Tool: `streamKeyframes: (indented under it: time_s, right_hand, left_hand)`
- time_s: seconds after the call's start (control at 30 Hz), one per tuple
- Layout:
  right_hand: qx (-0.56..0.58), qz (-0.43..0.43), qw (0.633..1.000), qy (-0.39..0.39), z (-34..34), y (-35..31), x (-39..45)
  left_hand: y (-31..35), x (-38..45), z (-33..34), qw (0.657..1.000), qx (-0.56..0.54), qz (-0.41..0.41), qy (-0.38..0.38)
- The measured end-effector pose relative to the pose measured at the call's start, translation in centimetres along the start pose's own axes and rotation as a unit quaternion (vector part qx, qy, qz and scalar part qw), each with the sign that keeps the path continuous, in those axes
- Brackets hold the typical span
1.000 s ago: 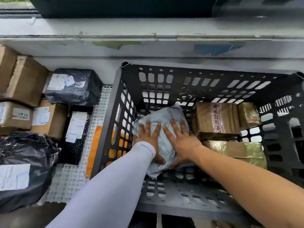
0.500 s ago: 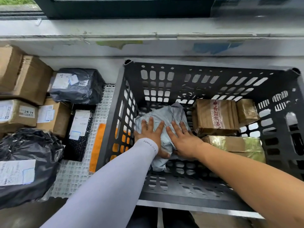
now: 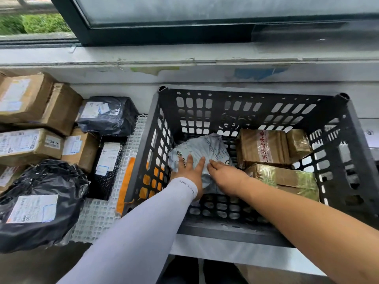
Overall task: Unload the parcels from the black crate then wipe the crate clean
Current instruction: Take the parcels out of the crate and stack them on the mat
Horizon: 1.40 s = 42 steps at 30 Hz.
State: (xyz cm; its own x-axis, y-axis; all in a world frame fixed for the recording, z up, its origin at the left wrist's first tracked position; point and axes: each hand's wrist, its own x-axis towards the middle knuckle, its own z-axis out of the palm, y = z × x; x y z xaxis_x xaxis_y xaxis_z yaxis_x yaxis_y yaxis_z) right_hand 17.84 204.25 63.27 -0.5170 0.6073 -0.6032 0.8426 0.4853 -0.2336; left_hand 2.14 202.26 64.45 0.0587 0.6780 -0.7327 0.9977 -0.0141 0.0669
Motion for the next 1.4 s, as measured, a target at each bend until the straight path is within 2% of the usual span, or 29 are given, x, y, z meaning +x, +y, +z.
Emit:
streamKeyframes:
  time_s: [0.23,0.47,0.73,0.9,1.13,1.4]
  right_hand:
    - [0.011,-0.001,0.998,0.066,-1.1,-0.7,-1.2]
    - [0.011,-0.004,0.994,0.113,-1.4,-1.8,-3.0]
    - [0.048,0.011,0.990,0.134,-2.0,-0.4,-5.1]
    - [0.063,0.052,0.989,0.126,-2.6,-0.1,-7.0]
    - [0.122,0.096,0.957,0.244,-3.3,-4.1,-9.1]
    - [0.047,0.151,0.909,0.385,-5.6,-9.9,-13.1]
  left_hand:
    - [0.1,-2.6,-2.0,0.999,0.019,0.013,0.049]
    - [-0.1,-4.2,-2.6,0.982,0.103,0.022,0.155]
    - [0.9,-6.8,-3.1,0.955,0.173,0.065,0.234]
    - [1.5,-8.2,-4.0,0.922,0.176,0.123,0.324]
    - [-0.2,-11.0,-4.9,0.881,0.146,0.171,0.416]
    - [-2.9,-15.1,-6.1,0.820,0.066,0.256,0.507]
